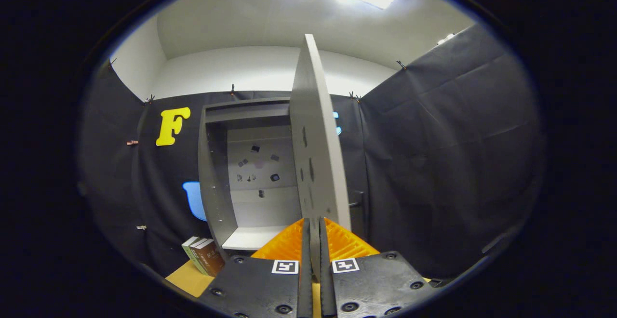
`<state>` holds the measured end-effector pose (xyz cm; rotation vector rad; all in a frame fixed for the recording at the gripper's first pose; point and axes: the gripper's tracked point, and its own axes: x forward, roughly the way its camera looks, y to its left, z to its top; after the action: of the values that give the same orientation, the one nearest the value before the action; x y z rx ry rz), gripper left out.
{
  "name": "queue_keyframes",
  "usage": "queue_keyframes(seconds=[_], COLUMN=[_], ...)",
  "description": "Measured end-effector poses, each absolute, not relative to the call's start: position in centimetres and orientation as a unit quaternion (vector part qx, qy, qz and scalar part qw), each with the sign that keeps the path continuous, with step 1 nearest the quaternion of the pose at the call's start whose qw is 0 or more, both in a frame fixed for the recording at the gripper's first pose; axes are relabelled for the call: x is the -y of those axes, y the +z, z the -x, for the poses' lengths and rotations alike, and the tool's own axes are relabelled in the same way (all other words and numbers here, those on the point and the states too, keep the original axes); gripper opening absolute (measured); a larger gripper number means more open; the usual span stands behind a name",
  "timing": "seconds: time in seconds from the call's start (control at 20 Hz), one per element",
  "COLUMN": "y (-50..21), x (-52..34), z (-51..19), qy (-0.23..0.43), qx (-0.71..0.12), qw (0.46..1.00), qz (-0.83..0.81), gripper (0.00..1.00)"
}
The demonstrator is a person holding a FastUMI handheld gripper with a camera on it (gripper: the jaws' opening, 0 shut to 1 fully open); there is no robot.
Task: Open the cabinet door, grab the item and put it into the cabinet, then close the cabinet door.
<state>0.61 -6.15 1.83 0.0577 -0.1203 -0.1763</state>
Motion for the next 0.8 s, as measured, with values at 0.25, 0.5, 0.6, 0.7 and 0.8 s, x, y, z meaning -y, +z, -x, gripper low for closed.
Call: queue_keyframes(seconds=[0.25, 0.5, 0.6, 0.7, 0.8], y=[-3.6, -12.0, -16.3, -20.8, -25.9], x=[0.1, -2.8, -3.6, -3.8, -3.5], z=[-2.0, -3.8, -4.8, -5.0, -5.3], qy=[-0.107, -0.095, -0.079, -0.062, -0.05], qx=[0.001, -0.116, -0.169, -0.222, -0.286], qw=[0.994, 0.989, 0.982, 0.973, 0.957], qz=[-0.02, -0.011, -0.013, -0.02, -0.027], gripper=[0.11, 0.25, 0.34, 0.45, 0.45])
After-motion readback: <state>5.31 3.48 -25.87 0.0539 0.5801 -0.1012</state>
